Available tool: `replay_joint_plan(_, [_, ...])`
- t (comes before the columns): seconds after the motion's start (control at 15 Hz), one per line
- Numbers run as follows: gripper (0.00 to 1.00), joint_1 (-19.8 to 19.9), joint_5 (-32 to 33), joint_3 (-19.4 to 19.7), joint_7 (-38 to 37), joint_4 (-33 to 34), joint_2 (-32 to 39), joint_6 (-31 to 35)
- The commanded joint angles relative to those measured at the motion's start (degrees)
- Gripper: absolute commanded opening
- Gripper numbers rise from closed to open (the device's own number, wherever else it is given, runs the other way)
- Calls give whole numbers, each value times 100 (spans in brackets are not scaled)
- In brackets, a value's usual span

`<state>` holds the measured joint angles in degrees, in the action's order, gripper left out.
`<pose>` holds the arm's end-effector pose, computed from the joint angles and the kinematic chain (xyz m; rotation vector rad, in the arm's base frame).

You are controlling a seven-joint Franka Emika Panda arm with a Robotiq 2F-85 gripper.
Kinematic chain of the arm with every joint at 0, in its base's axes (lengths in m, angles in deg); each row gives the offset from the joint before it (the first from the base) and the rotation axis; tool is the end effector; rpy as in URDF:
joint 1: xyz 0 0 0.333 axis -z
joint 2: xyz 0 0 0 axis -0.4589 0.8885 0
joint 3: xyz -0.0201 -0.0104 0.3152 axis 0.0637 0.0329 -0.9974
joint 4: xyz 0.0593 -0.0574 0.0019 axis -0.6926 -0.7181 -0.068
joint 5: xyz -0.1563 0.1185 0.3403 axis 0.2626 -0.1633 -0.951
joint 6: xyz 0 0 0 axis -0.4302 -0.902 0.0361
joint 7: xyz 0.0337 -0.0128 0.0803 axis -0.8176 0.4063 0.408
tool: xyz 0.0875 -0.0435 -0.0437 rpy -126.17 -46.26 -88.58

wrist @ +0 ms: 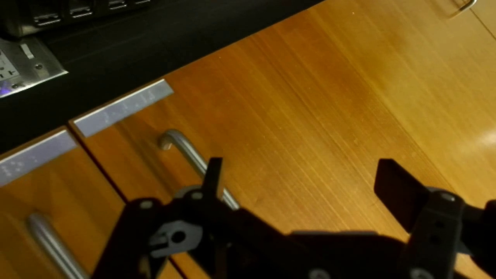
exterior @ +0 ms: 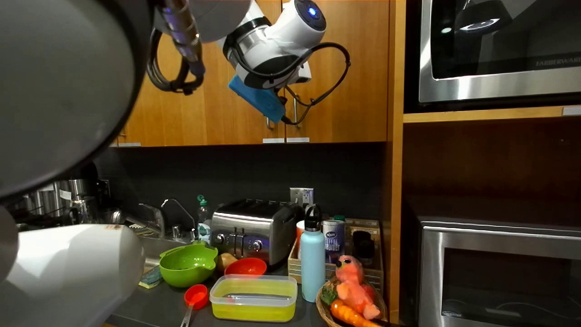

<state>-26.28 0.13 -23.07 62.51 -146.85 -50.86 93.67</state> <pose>0.4229 -0.0998 0.6475 -2.0112 -0.2306 -1.0329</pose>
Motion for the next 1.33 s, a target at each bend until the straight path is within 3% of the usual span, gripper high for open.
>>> replay_joint_plan(0.0, [100,-135,-148,115,283,374,289,-196])
replay_joint_plan(1.27, [100,-1470,-126,1002,666,1022,280,-170])
